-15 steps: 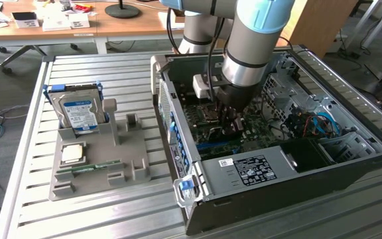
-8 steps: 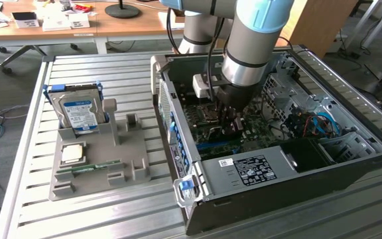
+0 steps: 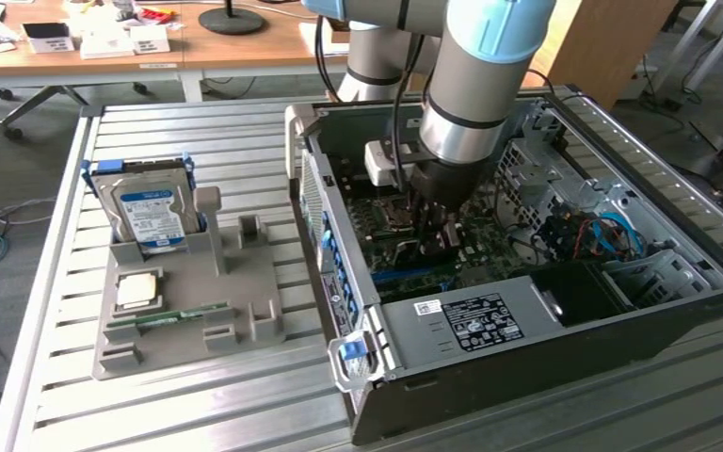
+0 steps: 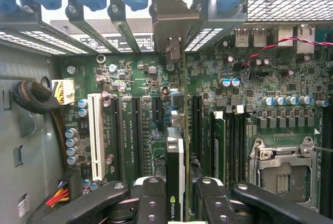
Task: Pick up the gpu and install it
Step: 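Insert the gpu into the slot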
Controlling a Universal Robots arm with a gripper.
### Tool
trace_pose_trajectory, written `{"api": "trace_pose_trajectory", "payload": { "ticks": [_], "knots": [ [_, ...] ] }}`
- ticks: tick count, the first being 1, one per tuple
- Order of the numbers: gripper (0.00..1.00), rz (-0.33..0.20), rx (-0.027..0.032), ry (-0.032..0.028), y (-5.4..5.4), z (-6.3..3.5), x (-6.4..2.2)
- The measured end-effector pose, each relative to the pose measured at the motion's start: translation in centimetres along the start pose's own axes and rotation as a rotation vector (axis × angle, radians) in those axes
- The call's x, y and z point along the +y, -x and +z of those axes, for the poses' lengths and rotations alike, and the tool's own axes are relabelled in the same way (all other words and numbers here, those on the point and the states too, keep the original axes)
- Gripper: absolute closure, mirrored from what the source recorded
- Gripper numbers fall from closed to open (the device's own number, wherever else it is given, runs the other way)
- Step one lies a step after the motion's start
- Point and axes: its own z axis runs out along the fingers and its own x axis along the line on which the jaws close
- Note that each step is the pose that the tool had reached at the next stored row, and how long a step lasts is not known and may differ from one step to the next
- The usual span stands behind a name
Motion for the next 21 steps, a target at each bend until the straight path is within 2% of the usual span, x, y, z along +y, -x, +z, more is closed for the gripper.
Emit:
{"api": "trace_pose_trajectory", "payload": {
  "ticks": [21],
  "knots": [
    [0.73,0.000,0.0001,-0.0001,-0.01,0.15,0.12]
  ]
}}
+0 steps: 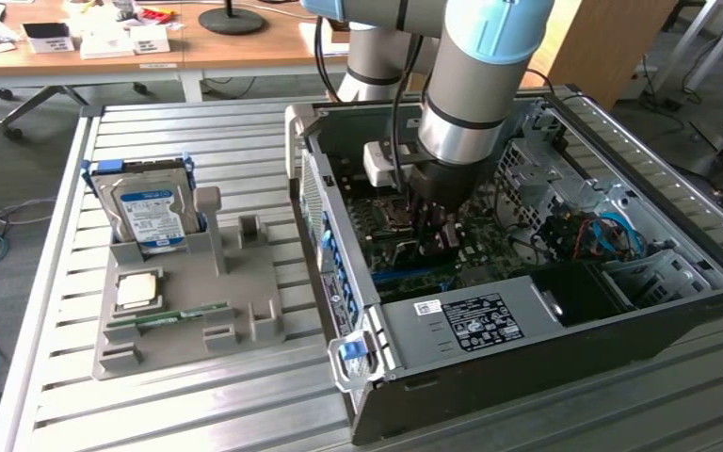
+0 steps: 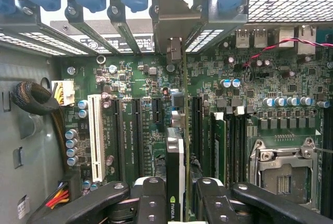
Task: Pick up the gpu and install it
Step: 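Insert the gpu into the slot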
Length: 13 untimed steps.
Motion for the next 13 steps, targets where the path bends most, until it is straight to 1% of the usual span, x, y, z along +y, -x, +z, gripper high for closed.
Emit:
{"api": "trace_pose_trajectory", "payload": {
  "ticks": [9,11,13],
  "knots": [
    [0.73,0.000,-0.0004,-0.0001,0.01,-0.02,0.00],
    [0.73,0.000,-0.0015,-0.0004,0.02,-0.12,0.00],
    [0.73,0.000,-0.0005,0.0000,0.02,-0.33,0.00]
  ]
}}
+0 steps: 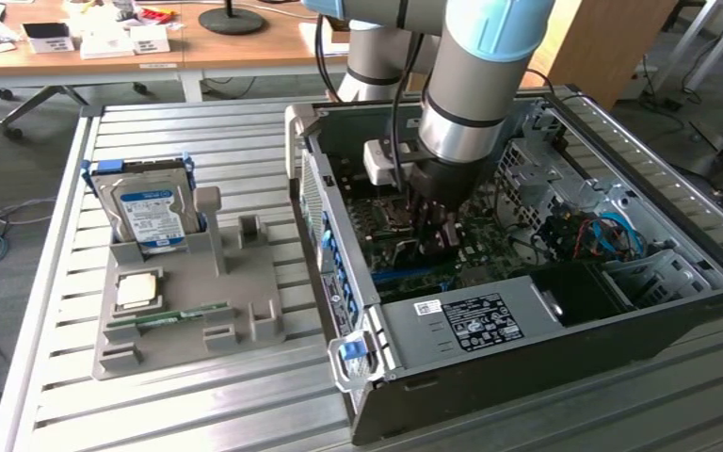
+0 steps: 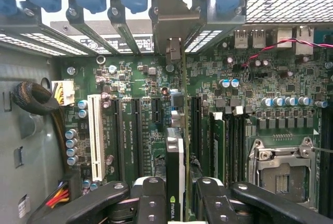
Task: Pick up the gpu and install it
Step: 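Insert the gpu into the slot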
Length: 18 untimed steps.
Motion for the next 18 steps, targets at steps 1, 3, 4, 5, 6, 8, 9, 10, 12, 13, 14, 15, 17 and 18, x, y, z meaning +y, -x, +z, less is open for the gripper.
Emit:
{"api": "trace_pose_trajectory", "payload": {
  "ticks": [1,3,4,5,6,8,9,10,12,13,14,15,17,18],
  "knots": [
    [0.73,0.000,-0.0003,-0.0001,0.00,-0.02,0.00],
    [0.73,0.000,-0.0003,-0.0001,0.00,-0.02,-0.01],
    [0.73,0.000,0.0002,-0.0001,-0.01,-0.03,-0.01],
    [0.73,0.000,0.0012,-0.0001,-0.01,-0.03,-0.01],
    [0.73,0.000,0.0026,-0.0001,-0.02,-0.04,-0.01],
    [0.73,0.000,0.0075,-0.0003,-0.01,-0.04,-0.01],
    [0.73,0.001,0.0101,-0.0006,-0.01,-0.03,-0.01],
    [0.73,0.001,0.0112,-0.0005,0.00,-0.04,-0.01],
    [0.73,0.001,0.0115,-0.0005,0.11,-0.04,0.01],
    [0.73,0.001,0.0114,-0.0005,0.18,-0.03,0.01],
    [0.73,0.001,0.0114,-0.0006,0.25,-0.03,0.01],
    [0.73,0.001,0.0114,-0.0005,0.26,-0.02,0.01],
    [0.73,0.000,0.0116,-0.0004,0.26,0.00,0.01],
    [0.73,0.000,0.0115,-0.0005,0.25,0.01,0.01]
  ]
}}
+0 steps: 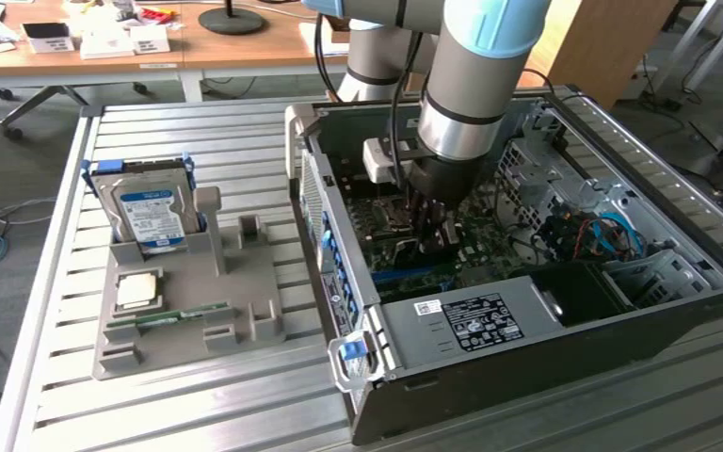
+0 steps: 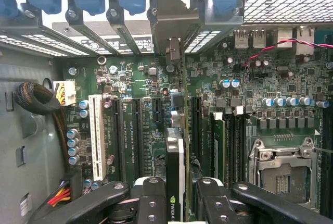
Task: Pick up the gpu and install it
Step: 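Insert the gpu into the slot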
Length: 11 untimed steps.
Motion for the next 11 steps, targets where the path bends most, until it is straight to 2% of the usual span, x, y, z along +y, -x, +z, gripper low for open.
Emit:
{"api": "trace_pose_trajectory", "payload": {
  "ticks": [11],
  "knots": [
    [0.73,0.000,0.0038,-0.0002,-0.01,0.01,-0.01]
  ]
}}
